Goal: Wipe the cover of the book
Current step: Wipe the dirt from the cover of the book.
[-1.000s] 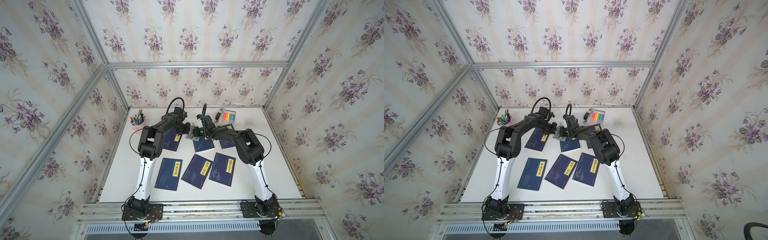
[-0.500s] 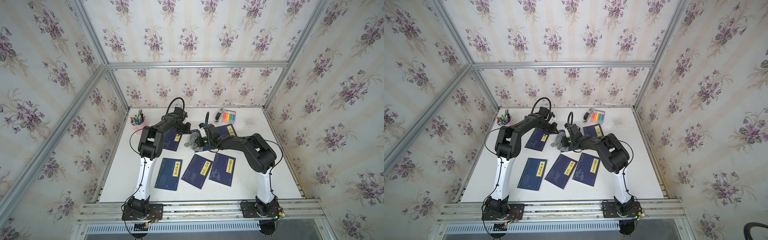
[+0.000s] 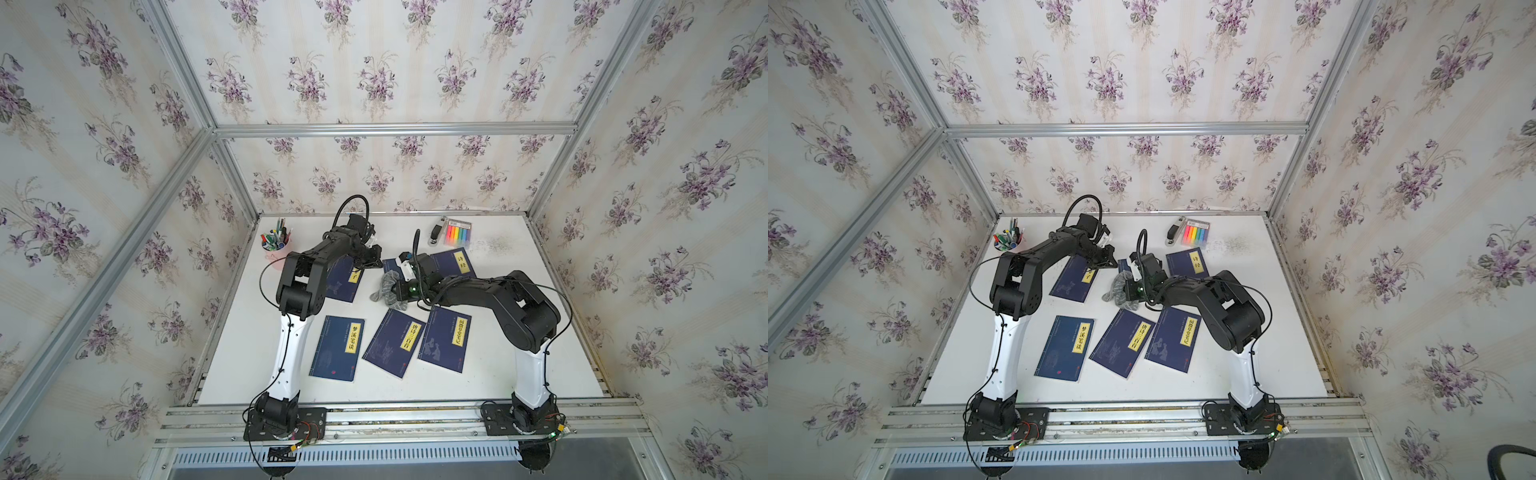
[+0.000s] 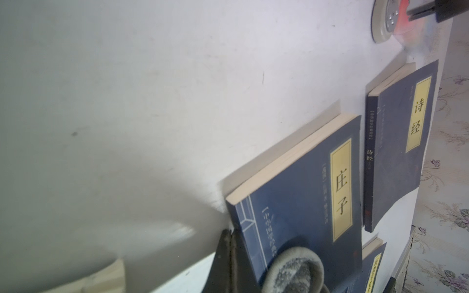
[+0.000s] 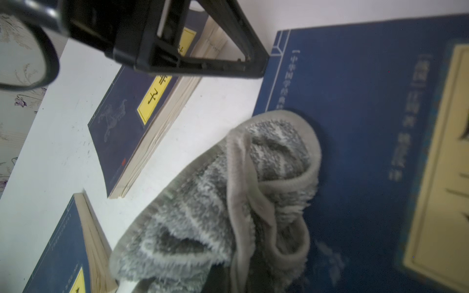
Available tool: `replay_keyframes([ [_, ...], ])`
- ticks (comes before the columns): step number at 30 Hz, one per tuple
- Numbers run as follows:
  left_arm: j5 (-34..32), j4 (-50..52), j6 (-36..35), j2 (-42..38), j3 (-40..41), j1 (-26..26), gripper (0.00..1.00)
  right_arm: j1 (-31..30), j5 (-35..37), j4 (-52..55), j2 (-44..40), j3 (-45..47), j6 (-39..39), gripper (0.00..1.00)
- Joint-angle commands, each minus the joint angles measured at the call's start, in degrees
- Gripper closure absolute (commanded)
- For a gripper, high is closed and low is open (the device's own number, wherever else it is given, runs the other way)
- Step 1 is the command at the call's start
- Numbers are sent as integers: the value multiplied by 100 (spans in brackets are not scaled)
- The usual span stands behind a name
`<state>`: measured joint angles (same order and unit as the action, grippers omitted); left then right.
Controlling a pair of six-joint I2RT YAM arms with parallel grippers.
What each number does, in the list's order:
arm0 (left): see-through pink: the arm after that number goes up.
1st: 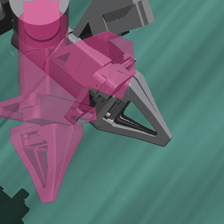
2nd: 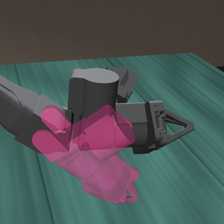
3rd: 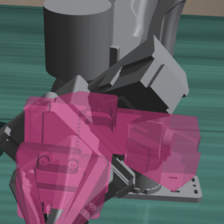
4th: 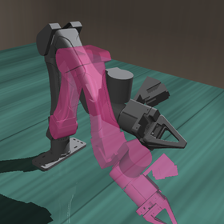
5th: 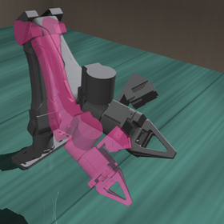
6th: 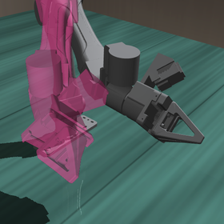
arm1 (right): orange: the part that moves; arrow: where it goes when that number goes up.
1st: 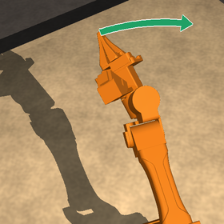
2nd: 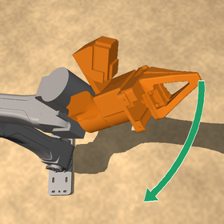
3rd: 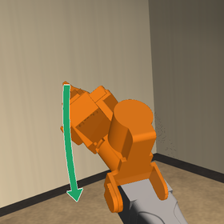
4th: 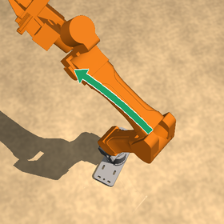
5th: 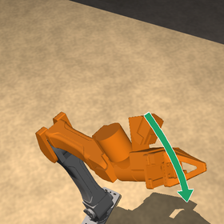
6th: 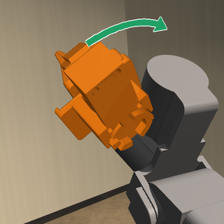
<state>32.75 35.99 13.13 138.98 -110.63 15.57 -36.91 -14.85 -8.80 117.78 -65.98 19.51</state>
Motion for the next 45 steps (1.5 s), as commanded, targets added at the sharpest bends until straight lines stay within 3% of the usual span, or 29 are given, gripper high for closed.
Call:
replay_keyframes([
  [1,-90,99,12,45,41,11,100,63,445,1555,459,-426,-96,100],
  [6,-96,93,10,41,46,15,100,306,639,1801,1042,-1330,-27,100],
  [13,-110,84,23,78,50,10,100,457,558,1775,1243,-1776,43,100],
  [19,-77,62,20,70,41,7,100,469,185,1588,993,-1512,-49,100],
  [24,-50,-71,-4,-101,189,7,100,466,-219,1253,334,-776,-234,100],
  [29,-27,-162,-28,-234,287,8,100,526,9,1192,-348,-305,-256,100],
  [31,-11,-180,-28,-258,318,16,100,928,-64,1197,-474,-342,-196,100],
  [38,-115,-221,-128,-447,424,50,100,1251,-234,1345,-725,-590,-237,100],
  [45,-447,-113,-499,-811,440,390,100,1625,322,1263,-607,-399,-64,100],
])
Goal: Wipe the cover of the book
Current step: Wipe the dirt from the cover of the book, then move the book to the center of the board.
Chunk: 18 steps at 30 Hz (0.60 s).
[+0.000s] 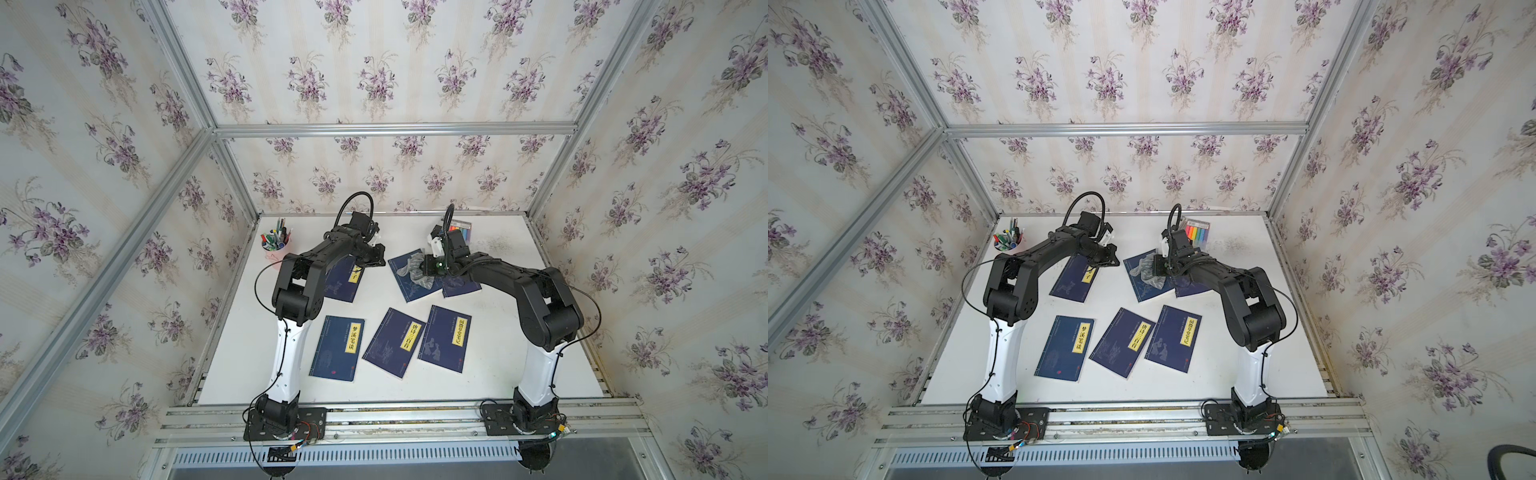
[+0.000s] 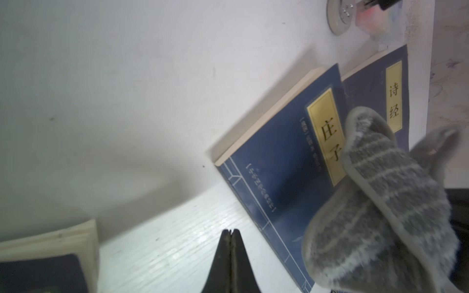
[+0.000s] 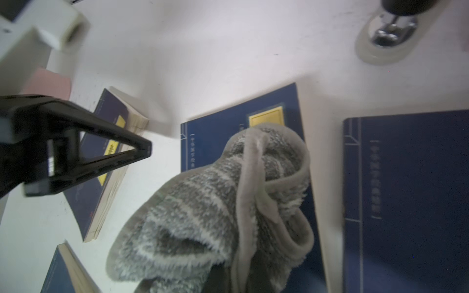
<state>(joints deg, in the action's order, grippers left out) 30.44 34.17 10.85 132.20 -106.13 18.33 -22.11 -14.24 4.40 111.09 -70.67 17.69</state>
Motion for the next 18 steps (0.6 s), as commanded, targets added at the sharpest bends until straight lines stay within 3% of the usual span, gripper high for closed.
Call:
replay_keyframes([
  [1,-314,96,-338,-182,-21,176,100,266,256,-114,121,126,182,100],
  [8,-538,274,-404,-318,-65,325,100,510,56,-38,412,211,5,100],
  [18,-826,481,-426,-392,95,475,98,-43,-755,188,488,248,-270,100],
])
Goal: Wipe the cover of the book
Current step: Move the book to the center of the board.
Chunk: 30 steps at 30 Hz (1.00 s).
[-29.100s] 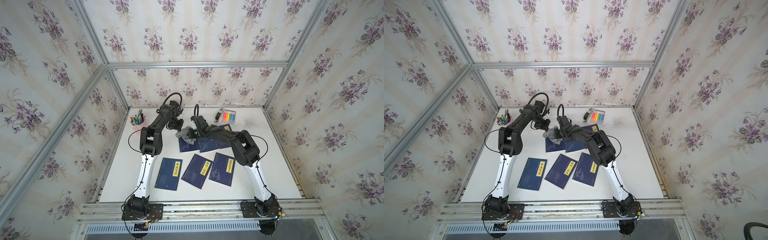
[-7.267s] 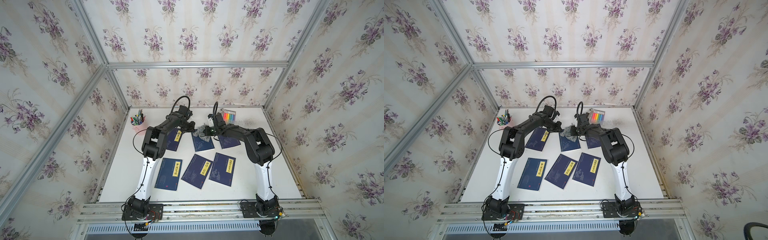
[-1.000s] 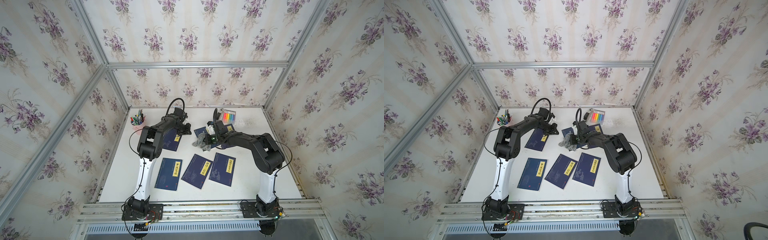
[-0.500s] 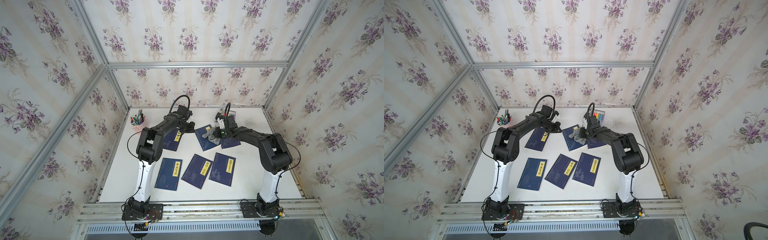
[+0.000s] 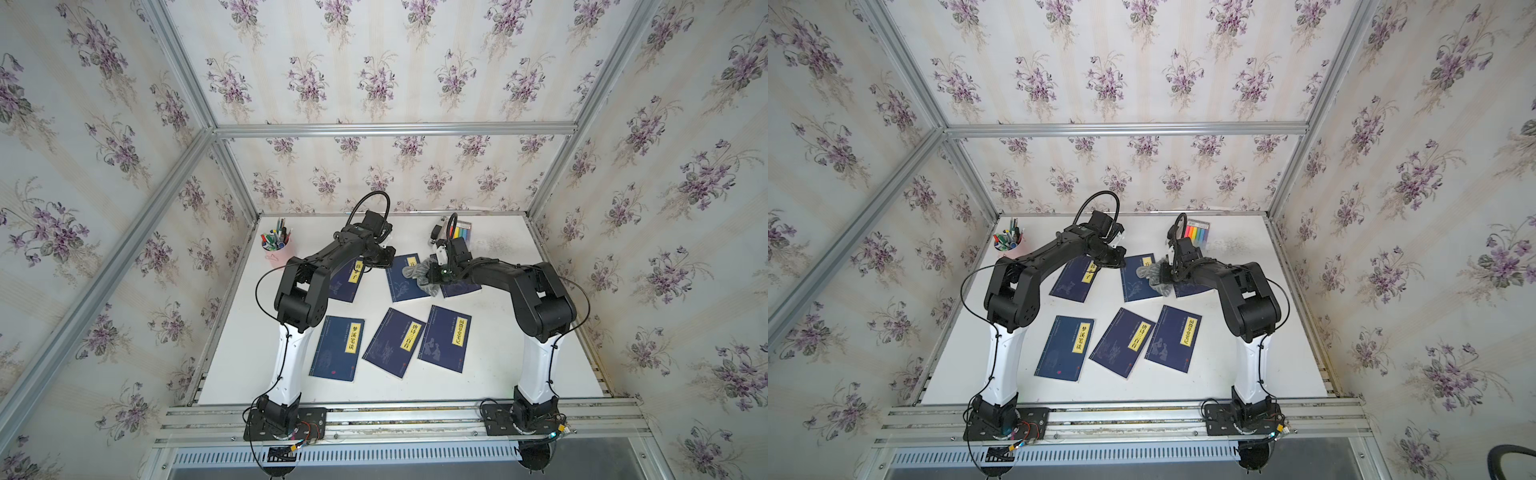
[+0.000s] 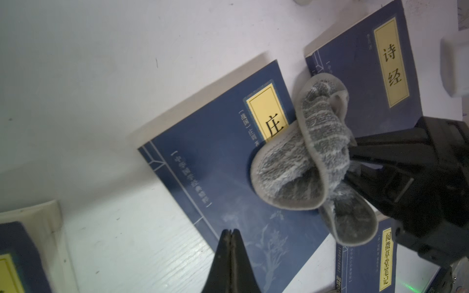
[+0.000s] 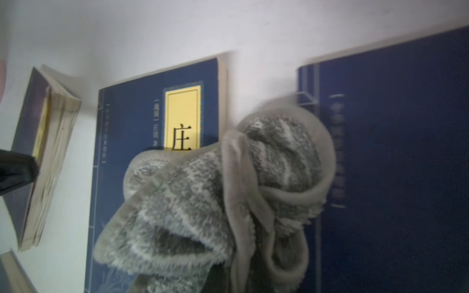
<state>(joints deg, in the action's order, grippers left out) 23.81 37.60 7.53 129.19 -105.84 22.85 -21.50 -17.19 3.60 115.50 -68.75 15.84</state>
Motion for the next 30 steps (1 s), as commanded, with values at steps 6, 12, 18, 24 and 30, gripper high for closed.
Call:
replay_keyframes([
  [6,-449,154,-59,-380,345,120,97,-304,-611,-9,-105,345,109,100],
  [12,-640,289,-150,-598,496,315,91,-106,-273,-161,-586,398,271,100],
  [18,-1067,-286,30,-1227,1676,760,99,106,-663,-320,-390,-78,380,100],
  [24,-958,-1302,472,-1507,2600,821,100,52,-1080,-565,-14,-342,648,100],
  [30,-1006,-989,337,-1227,2200,817,100,32,-816,-561,-299,14,521,100],
])
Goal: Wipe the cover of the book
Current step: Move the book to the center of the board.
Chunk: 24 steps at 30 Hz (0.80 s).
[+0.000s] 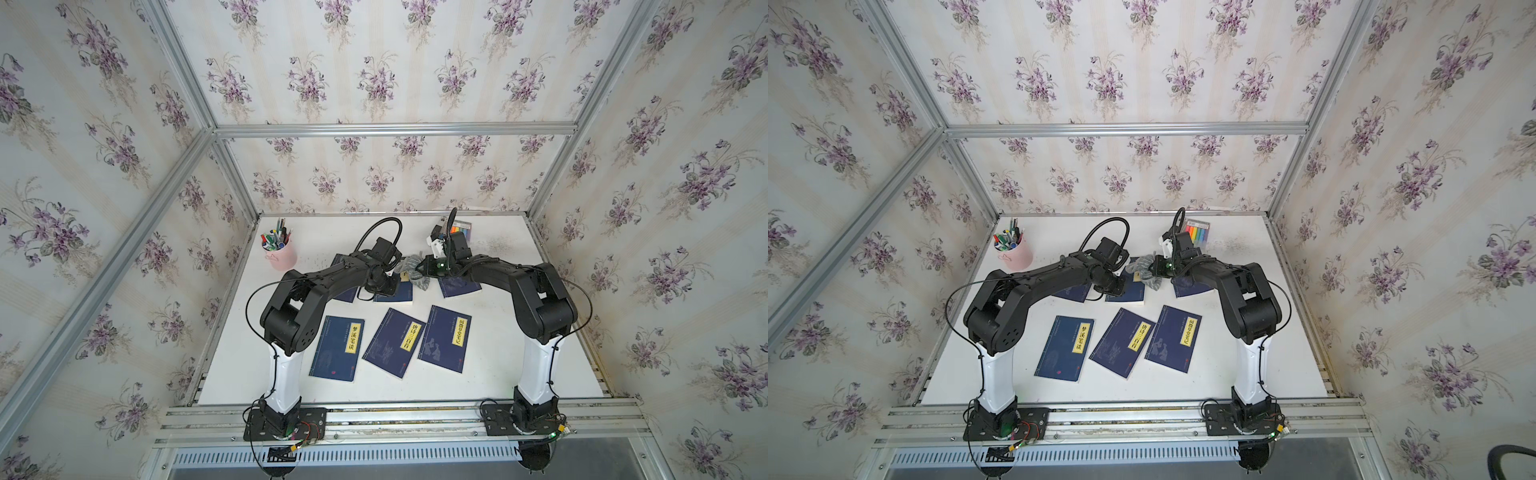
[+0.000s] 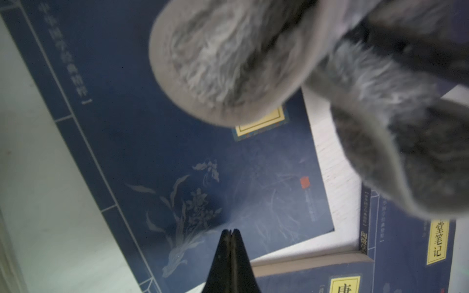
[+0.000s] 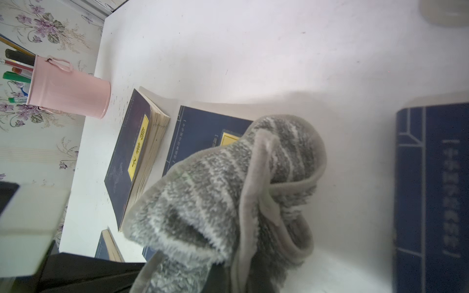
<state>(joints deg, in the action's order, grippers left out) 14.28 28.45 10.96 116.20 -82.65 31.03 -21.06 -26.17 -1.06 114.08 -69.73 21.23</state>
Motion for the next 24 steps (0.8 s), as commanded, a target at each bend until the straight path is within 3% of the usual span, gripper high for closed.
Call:
replay_keyframes([
  [1,-45,-60,-7,95,-156,0,100,-10,156,-88,-249,203,-56,100],
  [7,39,-67,-21,151,-374,77,99,163,687,49,-828,704,-111,100],
  [11,-11,280,-123,464,-1005,190,93,468,858,61,-1283,1043,-85,100],
  [14,-174,563,-151,773,-1523,287,77,652,1042,160,-1618,1274,-178,100],
  [16,-362,720,-89,981,-1822,334,61,758,1155,242,-1836,1435,-253,100],
  [20,-586,1179,42,1461,-2516,365,41,934,1194,255,-2163,1758,-304,100],
  [24,-773,1541,81,1890,-3068,394,34,1028,1219,220,-2317,1927,-322,100],
])
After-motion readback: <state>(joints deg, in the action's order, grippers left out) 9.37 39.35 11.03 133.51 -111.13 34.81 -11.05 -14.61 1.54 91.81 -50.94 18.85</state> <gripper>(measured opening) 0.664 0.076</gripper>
